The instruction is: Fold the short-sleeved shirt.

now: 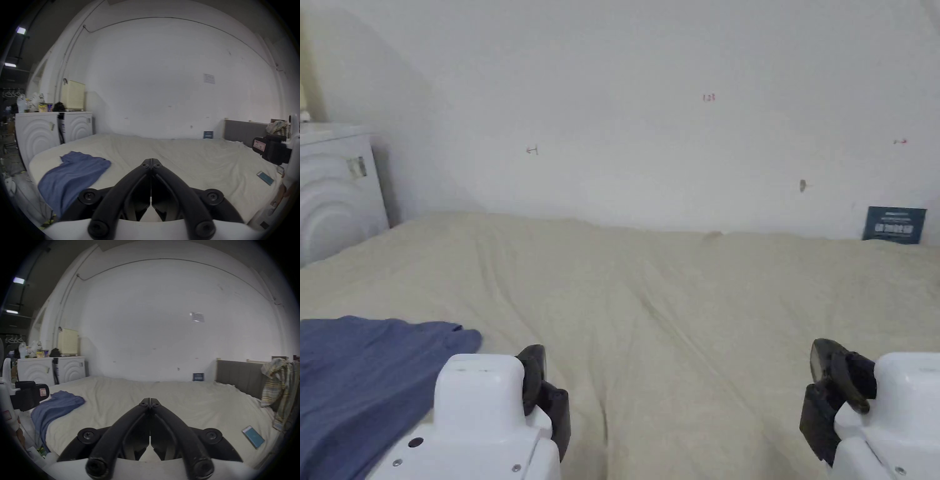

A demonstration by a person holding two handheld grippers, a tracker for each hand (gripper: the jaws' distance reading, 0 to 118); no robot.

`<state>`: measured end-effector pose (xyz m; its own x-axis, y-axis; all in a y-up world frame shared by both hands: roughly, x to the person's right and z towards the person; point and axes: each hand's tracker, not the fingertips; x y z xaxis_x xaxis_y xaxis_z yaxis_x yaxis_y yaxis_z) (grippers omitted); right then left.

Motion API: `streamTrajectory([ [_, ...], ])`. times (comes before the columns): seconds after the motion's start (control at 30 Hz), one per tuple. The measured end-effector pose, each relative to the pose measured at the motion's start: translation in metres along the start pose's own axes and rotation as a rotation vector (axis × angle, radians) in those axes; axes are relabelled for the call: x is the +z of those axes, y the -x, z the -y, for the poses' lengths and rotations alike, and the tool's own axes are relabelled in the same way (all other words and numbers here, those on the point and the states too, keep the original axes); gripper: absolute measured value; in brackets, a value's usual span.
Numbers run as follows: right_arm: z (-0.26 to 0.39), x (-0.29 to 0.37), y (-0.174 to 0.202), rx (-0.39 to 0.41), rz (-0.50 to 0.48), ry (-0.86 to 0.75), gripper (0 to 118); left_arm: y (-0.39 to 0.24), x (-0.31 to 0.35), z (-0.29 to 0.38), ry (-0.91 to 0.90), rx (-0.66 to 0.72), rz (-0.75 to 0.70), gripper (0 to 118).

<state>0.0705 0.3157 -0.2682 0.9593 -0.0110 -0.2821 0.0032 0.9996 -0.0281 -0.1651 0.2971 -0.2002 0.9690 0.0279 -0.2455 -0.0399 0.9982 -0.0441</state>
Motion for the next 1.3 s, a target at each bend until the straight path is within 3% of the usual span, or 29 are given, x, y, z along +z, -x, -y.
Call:
streamTrajectory([
  [0.1,-0.001,-0.015,0.032,-0.034,-0.120,-0.012,0,0.034,0.014,-0.007,-0.010,-0.004,-0.111,0],
  [0.23,-0.001,-0.033,0.092,0.008,-0.309,-0.010,0,0.084,0.038,-0.011,-0.022,-0.014,-0.318,0],
  [0.37,0.005,-0.043,0.148,-0.007,-0.522,0.039,0,0.124,0.060,-0.015,-0.015,-0.007,-0.482,0],
  [0.57,0.023,-0.044,0.205,0.049,-0.691,0.110,0,0.155,0.075,-0.008,0.002,0.033,-0.573,0],
  [0.9,0.044,-0.068,0.220,0.085,-0.694,0.191,0,0.175,0.040,0.026,0.123,0.065,-0.532,0],
  [1.3,0.082,-0.129,0.252,0.151,-0.682,0.338,0,0.245,-0.085,0.092,0.421,0.167,-0.430,0],
])
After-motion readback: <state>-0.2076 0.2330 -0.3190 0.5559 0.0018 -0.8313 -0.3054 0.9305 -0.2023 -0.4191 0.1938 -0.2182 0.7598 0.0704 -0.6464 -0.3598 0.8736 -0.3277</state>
